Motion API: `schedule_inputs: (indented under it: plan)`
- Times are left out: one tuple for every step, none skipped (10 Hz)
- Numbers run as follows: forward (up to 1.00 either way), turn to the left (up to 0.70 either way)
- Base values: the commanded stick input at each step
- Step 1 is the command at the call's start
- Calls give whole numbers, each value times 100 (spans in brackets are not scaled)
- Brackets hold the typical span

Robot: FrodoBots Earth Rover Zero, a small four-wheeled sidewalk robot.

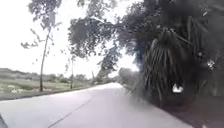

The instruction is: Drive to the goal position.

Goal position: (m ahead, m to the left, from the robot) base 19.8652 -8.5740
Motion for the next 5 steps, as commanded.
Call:
schedule_inputs:
  plan:
    - [100, 0]
    - [100, 0]
    - [100, 0]
    - [100, 0]
    - [100, 0]
